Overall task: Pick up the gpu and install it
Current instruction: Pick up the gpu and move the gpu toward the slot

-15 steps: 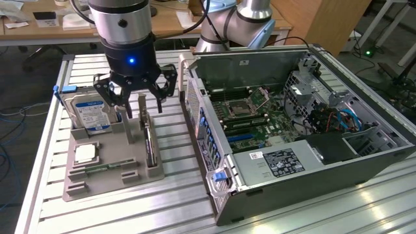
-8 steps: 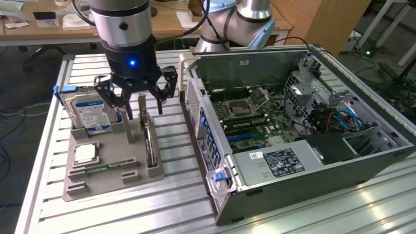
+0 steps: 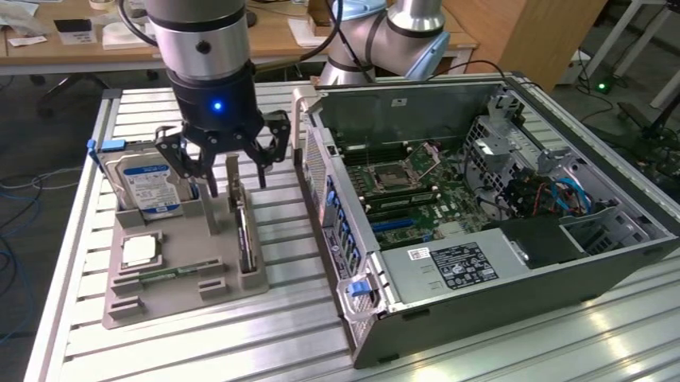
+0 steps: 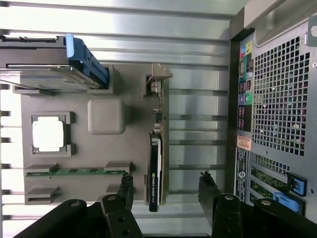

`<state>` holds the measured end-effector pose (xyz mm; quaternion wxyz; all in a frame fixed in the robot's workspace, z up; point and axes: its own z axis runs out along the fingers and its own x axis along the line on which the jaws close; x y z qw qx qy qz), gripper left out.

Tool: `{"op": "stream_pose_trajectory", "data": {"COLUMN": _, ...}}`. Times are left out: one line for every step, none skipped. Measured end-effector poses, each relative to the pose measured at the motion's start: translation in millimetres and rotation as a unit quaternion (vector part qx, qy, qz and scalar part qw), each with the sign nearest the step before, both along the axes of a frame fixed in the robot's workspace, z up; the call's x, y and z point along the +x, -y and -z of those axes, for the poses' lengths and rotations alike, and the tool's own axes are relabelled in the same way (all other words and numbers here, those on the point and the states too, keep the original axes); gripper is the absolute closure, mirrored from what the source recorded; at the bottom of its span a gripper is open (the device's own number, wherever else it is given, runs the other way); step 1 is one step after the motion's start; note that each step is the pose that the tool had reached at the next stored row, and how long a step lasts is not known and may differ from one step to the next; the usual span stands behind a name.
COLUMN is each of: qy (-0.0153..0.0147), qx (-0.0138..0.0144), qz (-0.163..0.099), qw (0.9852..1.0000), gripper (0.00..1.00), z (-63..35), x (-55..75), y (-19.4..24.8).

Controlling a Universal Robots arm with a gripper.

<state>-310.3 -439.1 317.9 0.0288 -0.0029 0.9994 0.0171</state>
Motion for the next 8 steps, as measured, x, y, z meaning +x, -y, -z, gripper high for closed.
{"op": "stream_pose_trajectory", "data": {"qy": 0.0000, "qx": 0.0000, "qz": 0.000, "qw": 1.0000, "gripper": 0.35, "z": 0.4, "x": 0.0, "y": 0.0}}
{"op": "stream_pose_trajectory", "data": {"qy": 0.0000, "qx": 0.0000, "qz": 0.000, "qw": 1.0000, "gripper": 0.35, "z": 0.9, "x": 0.1, "y": 0.0}}
{"op": "stream_pose_trajectory", "data": {"qy": 0.0000, "qx": 0.0000, "qz": 0.000, "qw": 1.0000, "gripper": 0.35, "z": 1.3, "x": 0.1, "y": 0.1}}
{"op": "stream_pose_trajectory", "data": {"qy": 0.0000, "qx": 0.0000, "qz": 0.000, "qw": 1.0000, "gripper": 0.35, "z": 1.8, "x": 0.2, "y": 0.1}}
{"op": "stream_pose_trajectory", "data": {"qy": 0.0000, "qx": 0.0000, "qz": 0.000, "qw": 1.0000, "gripper": 0.35, "z": 2.4, "x": 0.3, "y": 0.1}}
{"op": "stream_pose_trajectory", "data": {"qy": 0.0000, "qx": 0.0000, "qz": 0.000, "qw": 1.0000, "gripper": 0.35, "z": 3.0, "x": 0.3, "y": 0.1}}
{"op": "stream_pose_trajectory", "data": {"qy": 0.0000, "qx": 0.0000, "qz": 0.000, "qw": 1.0000, "gripper": 0.35, "z": 3.8, "x": 0.3, "y": 0.1}}
{"op": "stream_pose_trajectory", "data": {"qy": 0.0000, "qx": 0.0000, "qz": 0.000, "qw": 1.0000, "gripper": 0.35, "z": 5.1, "x": 0.4, "y": 0.1}}
